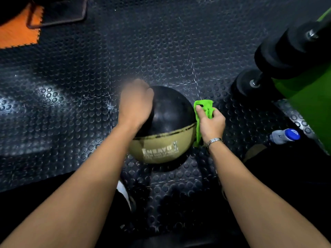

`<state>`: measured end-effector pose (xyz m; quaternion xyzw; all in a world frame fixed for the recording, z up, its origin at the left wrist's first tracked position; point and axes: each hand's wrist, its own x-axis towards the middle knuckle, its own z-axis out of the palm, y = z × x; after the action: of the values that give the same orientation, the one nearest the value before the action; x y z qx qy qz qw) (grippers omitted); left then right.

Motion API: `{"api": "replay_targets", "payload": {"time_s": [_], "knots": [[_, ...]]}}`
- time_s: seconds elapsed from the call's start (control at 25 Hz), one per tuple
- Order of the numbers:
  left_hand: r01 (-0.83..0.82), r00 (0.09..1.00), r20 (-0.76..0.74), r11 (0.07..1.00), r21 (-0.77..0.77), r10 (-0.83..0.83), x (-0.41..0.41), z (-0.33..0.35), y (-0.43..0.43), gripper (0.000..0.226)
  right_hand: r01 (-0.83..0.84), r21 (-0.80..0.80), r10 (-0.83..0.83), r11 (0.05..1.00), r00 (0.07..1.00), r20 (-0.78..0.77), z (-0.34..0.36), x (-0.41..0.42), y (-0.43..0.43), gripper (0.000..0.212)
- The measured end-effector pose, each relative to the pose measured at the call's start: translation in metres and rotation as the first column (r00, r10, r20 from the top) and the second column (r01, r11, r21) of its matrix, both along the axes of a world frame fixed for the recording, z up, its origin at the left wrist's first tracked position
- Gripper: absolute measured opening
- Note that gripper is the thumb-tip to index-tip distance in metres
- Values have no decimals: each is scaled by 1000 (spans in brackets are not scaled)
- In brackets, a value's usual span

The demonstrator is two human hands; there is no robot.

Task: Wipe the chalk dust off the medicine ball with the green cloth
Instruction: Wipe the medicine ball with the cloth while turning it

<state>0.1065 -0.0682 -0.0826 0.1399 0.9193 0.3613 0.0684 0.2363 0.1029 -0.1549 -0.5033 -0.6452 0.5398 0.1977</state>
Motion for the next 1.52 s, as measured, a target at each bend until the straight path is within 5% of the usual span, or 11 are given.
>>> {"api": "replay_targets", "payload": {"time_s": [0.12, 0.32, 0.56, 0.84, 1.12, 1.52], "knots": [[147, 988, -50, 989, -36, -148, 4, -13, -24, 49, -126, -49, 126, 991, 992, 1, -1, -20, -1, 11], [286, 955, 108, 953, -98, -275, -72, -12, 2, 86, -241, 28, 236, 970, 964, 118, 5, -71, 21, 29], [391, 919, 1, 909, -146, -395, -133, -3, 42, 75, -233, 124, 207, 965, 959, 193, 4, -140, 49, 29], [417, 895, 243, 896, -152, -375, -203, 1, 75, 67, -20, 124, 41, 992, 984, -172, 15, -154, 78, 11], [377, 881, 332, 924, -65, -336, -225, -2, 83, 59, -260, 250, 288, 933, 954, -86, 4, -140, 54, 24], [354, 882, 351, 934, -49, -315, -221, -3, 82, 59, -236, 300, 286, 924, 949, -135, 0, -148, 62, 9]]}}
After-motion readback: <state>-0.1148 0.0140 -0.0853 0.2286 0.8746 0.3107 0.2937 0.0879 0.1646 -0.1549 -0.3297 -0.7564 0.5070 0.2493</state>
